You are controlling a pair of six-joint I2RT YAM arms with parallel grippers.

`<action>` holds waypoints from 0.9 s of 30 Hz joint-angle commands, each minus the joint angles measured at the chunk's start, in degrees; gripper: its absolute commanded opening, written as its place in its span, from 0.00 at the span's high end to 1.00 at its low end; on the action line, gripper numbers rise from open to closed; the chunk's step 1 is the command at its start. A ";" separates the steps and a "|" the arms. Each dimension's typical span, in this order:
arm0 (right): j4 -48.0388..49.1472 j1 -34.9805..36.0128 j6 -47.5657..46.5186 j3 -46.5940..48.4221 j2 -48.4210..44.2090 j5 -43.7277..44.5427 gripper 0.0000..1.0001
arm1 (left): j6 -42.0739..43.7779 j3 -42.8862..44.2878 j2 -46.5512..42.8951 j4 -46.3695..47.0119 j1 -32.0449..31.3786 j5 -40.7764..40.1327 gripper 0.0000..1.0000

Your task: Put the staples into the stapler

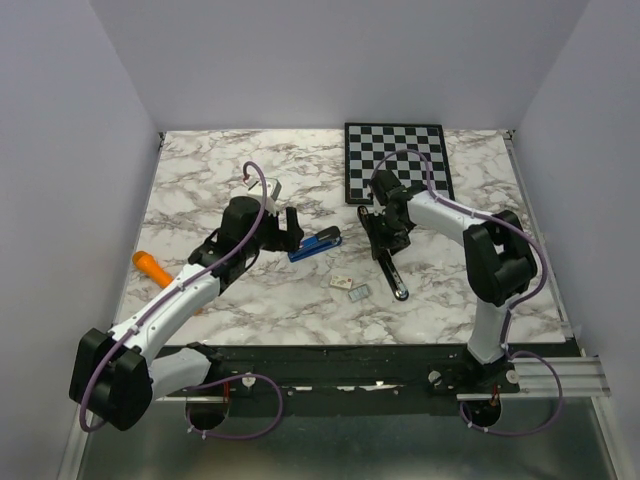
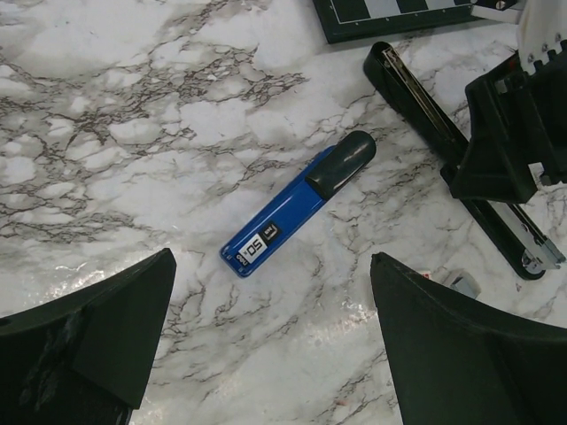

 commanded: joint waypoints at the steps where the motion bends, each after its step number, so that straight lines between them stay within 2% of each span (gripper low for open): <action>1: 1.32 0.18 -1.37 2.15 3.26 2.39 0.42 | -4.01 0.79 1.73 1.42 -0.27 4.39 0.01; 6: 1.85 0.09 -2.78 3.20 4.93 4.06 0.49 | -6.21 0.88 3.22 3.18 -0.27 5.97 0.01; 9: 1.50 0.18 -3.57 2.69 4.41 4.32 0.58 | -7.36 1.05 4.10 3.97 -0.27 6.59 0.01; 10: 1.59 0.09 -3.92 2.33 3.98 4.24 0.66 | -7.53 1.23 4.28 4.15 -0.27 6.85 0.01; 13: 2.03 0.18 -4.98 0.58 1.52 3.80 0.82 | -8.24 1.84 5.16 5.20 -0.27 7.29 0.01; 19: 4.49 0.18 -7.00 -2.41 -6.21 3.10 0.99 | -11.66 3.69 8.58 8.35 -0.27 8.43 0.01; 27: 8.18 1.58 -11.30 -5.23 -12.29 -2.97 0.99 | -15.70 7.29 12.89 11.09 -0.27 9.13 0.01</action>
